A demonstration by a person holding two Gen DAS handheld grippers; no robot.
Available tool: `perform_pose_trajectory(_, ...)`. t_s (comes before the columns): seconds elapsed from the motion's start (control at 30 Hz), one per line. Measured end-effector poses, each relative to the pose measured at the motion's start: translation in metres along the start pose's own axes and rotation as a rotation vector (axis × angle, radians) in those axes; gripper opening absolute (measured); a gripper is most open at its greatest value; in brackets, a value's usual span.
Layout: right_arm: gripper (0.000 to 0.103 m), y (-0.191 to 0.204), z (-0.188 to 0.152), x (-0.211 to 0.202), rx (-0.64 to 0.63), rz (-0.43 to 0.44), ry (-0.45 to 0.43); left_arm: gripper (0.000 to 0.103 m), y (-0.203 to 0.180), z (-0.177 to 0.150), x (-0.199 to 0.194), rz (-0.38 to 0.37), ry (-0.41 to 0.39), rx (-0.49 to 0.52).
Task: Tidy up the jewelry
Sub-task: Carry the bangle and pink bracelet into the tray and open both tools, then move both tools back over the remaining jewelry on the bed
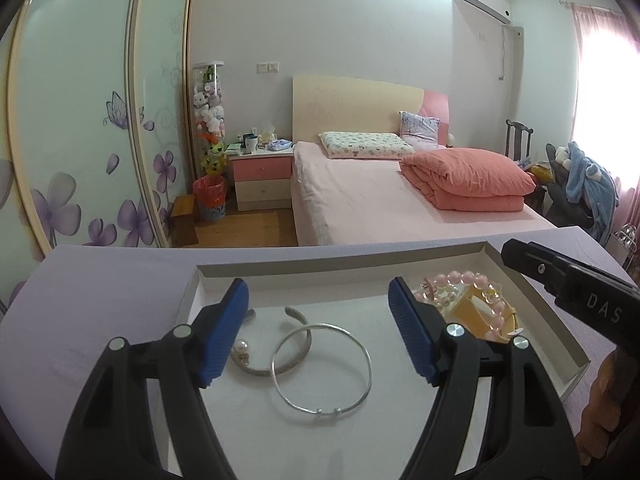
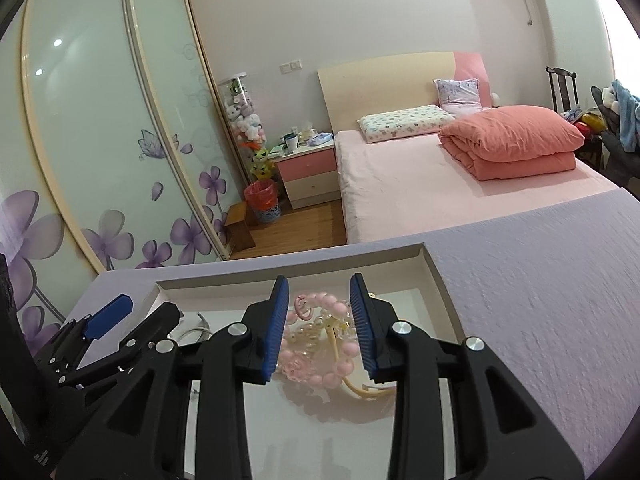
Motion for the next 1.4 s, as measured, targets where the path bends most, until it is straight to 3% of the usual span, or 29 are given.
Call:
perform_pose_trajectory(0.5, 0.033, 0.011, -0.004, -0.016, -0.03, 0.0, -0.005, 0.071, 0.022, 0.001, -0.022, 0.024, -0.01, -0.044)
perform_pose_trajectory(0.7, 0.039, 0.018, -0.022, -0.05, -0.081, 0.0, -0.005, 0.075, 0.042, -0.012, -0.068, 0.016, -0.028, -0.058)
perform_pose_trajectory(1.07, 0.04, 0.02, -0.076, -0.116, -0.121, 0.006, 0.03, 0.079, 0.087, -0.066, -0.16, 0.035, -0.031, -0.087)
perform_pose_trajectory(1.4, 0.057, 0.024, -0.11, -0.152, -0.145, -0.005, 0.055, 0.085, 0.109, -0.098, -0.221, 0.085, -0.069, -0.082)
Point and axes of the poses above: each gripper's, at about its wrist camera, not at the fingertips, and x roughly the way its jaws point, y to its left, z to its top, the point moved 9 cm from there along x, roughly the way its jaws point, and after that the axes turned 10 degrees about -x, right-handed, at the moved point
